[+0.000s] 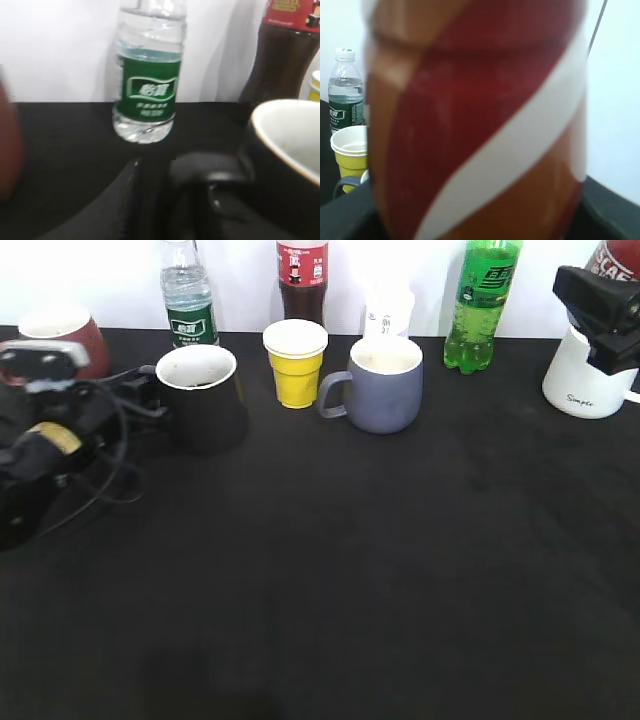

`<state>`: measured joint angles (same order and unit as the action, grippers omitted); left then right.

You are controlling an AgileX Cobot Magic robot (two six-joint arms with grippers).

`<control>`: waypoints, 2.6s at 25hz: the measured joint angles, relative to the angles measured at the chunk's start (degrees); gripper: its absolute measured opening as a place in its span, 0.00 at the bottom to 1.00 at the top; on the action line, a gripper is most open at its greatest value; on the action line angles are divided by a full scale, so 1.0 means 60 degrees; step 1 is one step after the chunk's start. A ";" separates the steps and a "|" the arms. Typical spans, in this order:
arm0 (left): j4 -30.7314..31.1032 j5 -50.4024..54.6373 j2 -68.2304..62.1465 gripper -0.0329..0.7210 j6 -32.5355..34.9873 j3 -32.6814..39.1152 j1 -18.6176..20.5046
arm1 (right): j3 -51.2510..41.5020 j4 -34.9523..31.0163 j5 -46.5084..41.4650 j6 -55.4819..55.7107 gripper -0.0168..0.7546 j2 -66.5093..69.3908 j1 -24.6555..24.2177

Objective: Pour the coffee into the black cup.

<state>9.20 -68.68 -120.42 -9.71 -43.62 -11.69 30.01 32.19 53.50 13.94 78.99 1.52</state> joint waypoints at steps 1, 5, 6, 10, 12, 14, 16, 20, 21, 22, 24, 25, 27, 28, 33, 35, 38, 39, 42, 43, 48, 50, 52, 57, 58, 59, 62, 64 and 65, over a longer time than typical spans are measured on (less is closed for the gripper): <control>0.0023 -0.0055 0.0139 0.38 -0.0008 0.0314 0.0110 | 0.0000 0.0000 0.0000 0.0000 0.71 0.0000 0.0000; 0.0089 -0.0055 0.1365 0.38 -0.0037 0.1827 0.0188 | 0.0000 -0.0424 -0.0040 0.0003 0.71 0.0000 0.0000; 0.0246 -0.0055 0.1838 0.38 -0.0037 0.2193 0.0188 | 0.0000 -0.1132 -0.0135 0.0003 0.71 0.0060 0.0000; 0.1370 0.0165 0.4295 0.38 -0.0184 0.2987 0.0188 | 0.0000 -0.3518 -0.0315 0.0011 0.71 0.0969 0.0000; 0.1551 0.0680 0.5159 0.38 -0.0213 0.2987 0.0188 | 0.0000 -0.3706 0.0345 0.0022 0.71 0.1358 0.0000; 0.1669 0.0747 0.5331 0.38 -0.0231 0.2991 0.0188 | 0.0000 -0.3706 0.0644 0.0034 0.71 0.1801 0.0000; 0.1922 0.0781 0.5331 0.38 -0.0291 0.2999 0.0188 | 0.0008 -0.3462 0.0846 0.0044 0.71 0.2435 0.0000; 0.2210 0.0781 0.5331 0.38 -0.0321 0.2999 0.0188 | 0.0461 -0.1668 0.1214 -0.0379 0.71 0.4320 0.0000; 0.2230 0.0790 0.5331 0.38 -0.0321 0.2999 0.0188 | 0.0722 -0.1446 0.1205 -0.0401 0.71 0.4628 0.0000; 0.2297 0.0790 0.5331 0.38 -0.0321 0.2999 0.0188 | 0.1070 -0.1306 0.1182 -0.0408 0.71 0.4926 0.0000; 0.2473 0.0790 0.5331 0.38 -0.0321 0.2999 0.0188 | 0.1710 -0.1179 0.0796 -0.0408 0.71 0.5297 0.0000; 0.2500 0.0790 0.5331 0.38 -0.0321 0.2999 0.0188 | 0.2034 -0.1064 0.0671 -0.0411 0.71 0.5574 0.0000; 0.2520 0.0790 0.5331 0.38 -0.0321 0.2999 0.0188 | 0.2426 -0.0926 0.0614 -0.0429 0.71 0.6256 0.0000; 0.2520 0.0790 0.5331 0.38 -0.0321 0.2999 0.0188 | 0.2526 -0.0915 0.0614 -0.0437 0.71 0.6560 0.0000; 0.2550 0.0817 0.5331 0.38 -0.0321 0.2999 0.0188 | 0.2664 -0.0524 0.0935 -0.0467 0.71 0.7100 0.0000; 0.2550 0.0817 0.5331 0.38 -0.0321 0.2999 0.0188 | 0.2675 -0.0436 0.0966 -0.0467 0.71 0.7109 0.0000; 0.2550 0.0824 0.5331 0.38 -0.0321 0.2999 0.0188 | 0.2335 -0.0286 0.0498 -0.0421 0.86 0.6960 0.0000; 0.2550 0.0824 0.5331 0.38 -0.0321 0.2999 0.0188 | 0.2147 -0.0286 0.0323 -0.0421 0.87 0.6705 0.0000; 0.2559 0.0943 0.5331 0.38 -0.0321 0.2999 0.0188 | 0.1789 -0.0377 -0.0436 -0.0421 0.87 0.5862 0.0000; 0.2569 0.1181 0.5331 0.38 -0.0321 0.2999 0.0188 | 0.1687 -0.0425 -0.0826 -0.0421 0.87 0.5549 0.0000; 0.2578 0.4439 0.6330 0.38 -0.0368 0.2999 -0.0060 | 0.0753 -0.0052 -0.3379 0.0416 0.84 0.3383 0.0000; 0.2535 0.7186 0.6861 0.38 -0.0898 0.2651 -0.0489 | 0.0830 0.0599 -0.5106 0.1465 0.82 0.2356 0.0000; 0.1835 1.0292 0.7088 0.38 -0.1027 0.1820 -0.1045 | 0.1089 0.1100 -0.6747 0.2882 0.80 0.1614 0.0015; -0.0279 1.6949 0.8442 0.38 -0.1069 -0.0315 -0.1644 | 0.3074 0.0537 -1.2421 0.3324 0.78 0.0428 0.2230; -0.0340 1.7500 0.9090 0.38 -0.1069 -0.0425 -0.1644 | 0.3363 0.0123 -1.3541 0.3324 0.76 -0.0104 0.2635; -0.0396 1.7785 0.9884 0.38 -0.0830 -0.0444 -0.1644 | 0.3459 -0.0148 -1.4271 0.3335 0.75 -0.0812 0.3105; -0.0456 1.8894 1.2184 0.38 0.0149 -0.0444 -0.1644 | 0.3466 -0.1505 -1.5889 0.2623 0.74 -0.3206 0.4074; -0.0461 1.9978 1.4017 0.38 0.0349 -0.0444 -0.1644 | 0.3466 -0.2443 -1.6492 0.2196 0.74 -0.4990 0.4154; -0.0461 2.0484 1.4767 0.38 0.0678 -0.0414 -0.1644 | 0.3342 -0.2597 -1.7074 0.2162 0.74 -0.5871 0.4154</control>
<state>6.44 54.23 -31.82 -5.64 -46.10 -21.55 50.06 16.61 -48.95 26.91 43.77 26.44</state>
